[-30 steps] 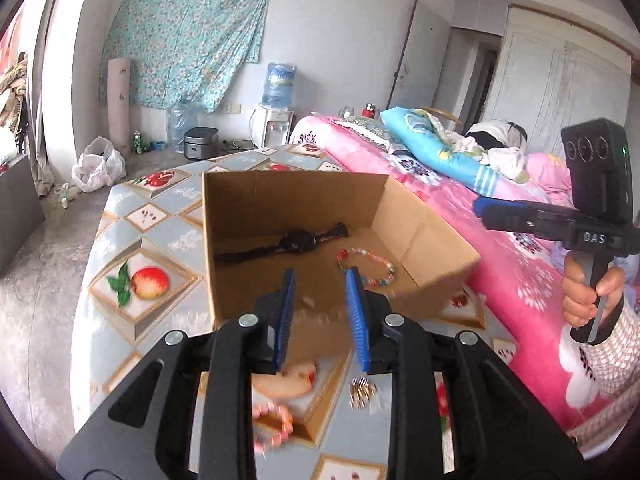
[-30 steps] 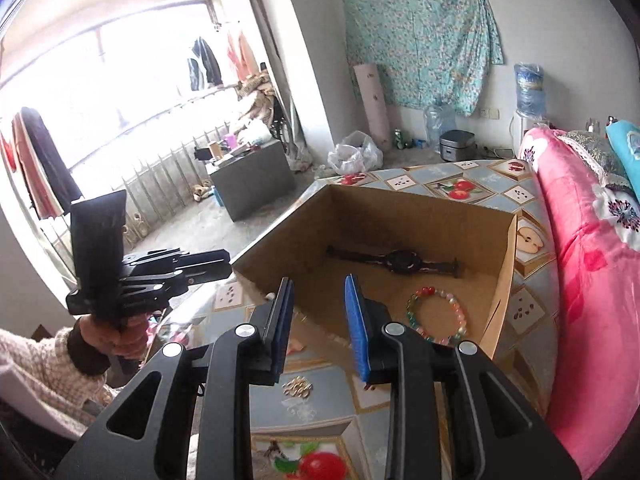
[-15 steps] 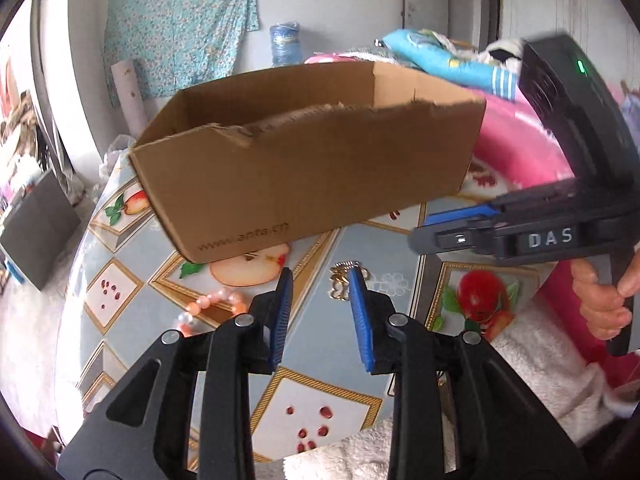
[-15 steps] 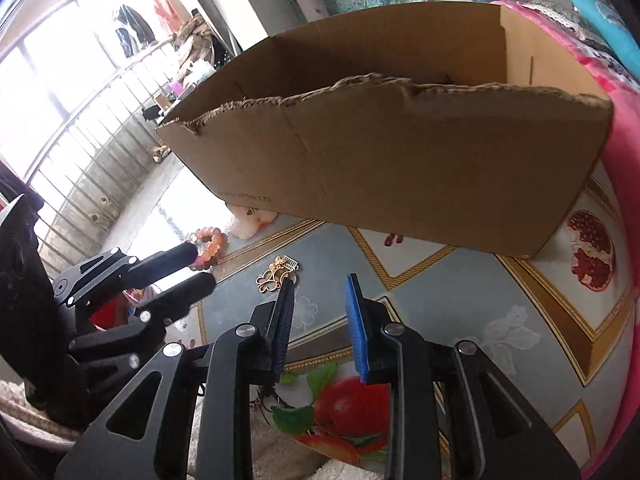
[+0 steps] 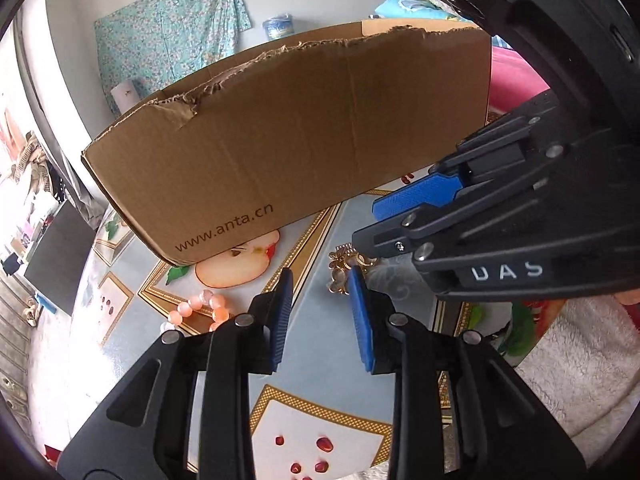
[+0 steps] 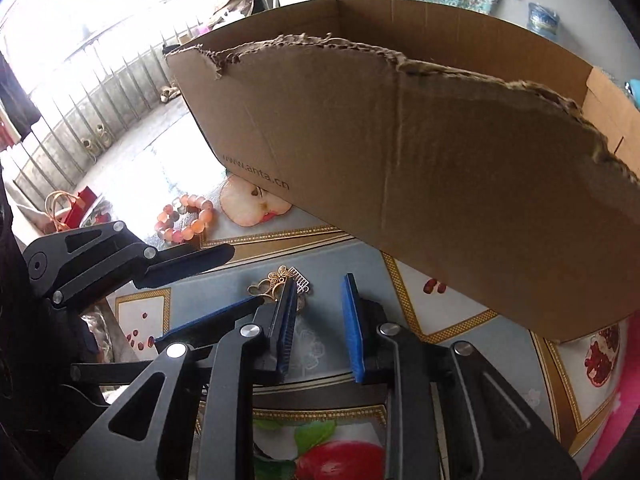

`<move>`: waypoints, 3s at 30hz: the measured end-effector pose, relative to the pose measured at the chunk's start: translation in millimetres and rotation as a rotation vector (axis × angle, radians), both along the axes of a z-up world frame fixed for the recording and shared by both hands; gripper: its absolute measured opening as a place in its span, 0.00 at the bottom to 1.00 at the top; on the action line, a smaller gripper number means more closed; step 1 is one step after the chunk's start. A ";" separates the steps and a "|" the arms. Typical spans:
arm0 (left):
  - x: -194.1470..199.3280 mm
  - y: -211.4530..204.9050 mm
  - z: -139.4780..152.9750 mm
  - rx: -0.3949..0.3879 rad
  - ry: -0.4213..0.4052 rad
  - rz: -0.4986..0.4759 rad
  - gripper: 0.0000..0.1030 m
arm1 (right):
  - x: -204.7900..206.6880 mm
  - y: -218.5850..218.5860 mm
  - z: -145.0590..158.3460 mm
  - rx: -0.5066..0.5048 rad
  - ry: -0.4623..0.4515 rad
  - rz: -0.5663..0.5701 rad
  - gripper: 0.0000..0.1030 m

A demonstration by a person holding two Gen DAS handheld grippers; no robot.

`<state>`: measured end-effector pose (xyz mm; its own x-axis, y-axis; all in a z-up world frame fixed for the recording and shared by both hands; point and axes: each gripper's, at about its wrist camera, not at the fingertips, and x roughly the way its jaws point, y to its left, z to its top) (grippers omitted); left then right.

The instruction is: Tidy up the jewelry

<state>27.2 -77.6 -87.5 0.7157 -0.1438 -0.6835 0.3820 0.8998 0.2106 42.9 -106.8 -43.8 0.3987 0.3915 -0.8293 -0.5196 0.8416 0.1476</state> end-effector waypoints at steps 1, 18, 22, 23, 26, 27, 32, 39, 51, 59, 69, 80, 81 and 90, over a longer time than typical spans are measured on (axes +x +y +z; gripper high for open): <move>0.4 0.4 0.4 -0.004 0.003 0.002 0.27 | -0.9 1.4 0.5 -0.011 -0.004 0.010 0.22; 8.0 -12.1 -2.4 0.009 0.002 -0.008 0.26 | -22.9 -55.9 7.6 -0.105 0.005 -0.115 0.22; 4.1 -17.5 -2.7 0.013 0.005 -0.028 0.23 | -26.8 -80.4 8.2 -0.074 0.016 -0.201 0.22; 1.4 -20.7 -2.6 0.012 0.008 -0.037 0.20 | -27.8 -84.6 8.5 -0.071 0.015 -0.212 0.22; -5.6 -26.5 -2.0 0.005 0.016 -0.075 0.19 | -28.2 -92.5 7.5 -0.055 0.011 -0.241 0.22; -8.2 -29.9 -1.9 0.005 0.018 -0.093 0.19 | -29.8 -93.2 7.1 -0.051 0.008 -0.244 0.22; -5.1 -33.1 0.4 0.003 0.038 -0.103 0.20 | -28.2 -105.7 5.4 -0.030 0.004 -0.256 0.22; 23.6 -13.3 6.0 -0.169 0.186 -0.054 0.21 | -29.2 -107.4 1.0 0.013 0.006 -0.266 0.22; 26.7 -8.4 6.9 -0.421 0.374 -0.126 0.23 | -29.7 -118.1 0.2 0.065 0.014 -0.274 0.22; 21.3 3.5 17.1 -0.325 0.240 -0.067 0.28 | -29.9 -122.2 -0.8 0.077 0.014 -0.268 0.23; 22.2 23.2 7.2 -0.329 0.282 -0.089 0.31 | -30.8 -124.8 -2.0 0.096 0.012 -0.274 0.23; 24.6 26.8 17.7 -0.370 0.277 -0.125 0.31 | -30.0 -124.9 -1.8 0.102 0.012 -0.273 0.24; 26.6 22.9 17.3 -0.377 0.271 -0.136 0.31 | -29.9 -124.9 -1.6 0.101 0.013 -0.273 0.24; 32.3 35.4 9.3 -0.400 0.352 -0.115 0.30 | -29.4 -128.3 -3.1 0.124 0.016 -0.274 0.24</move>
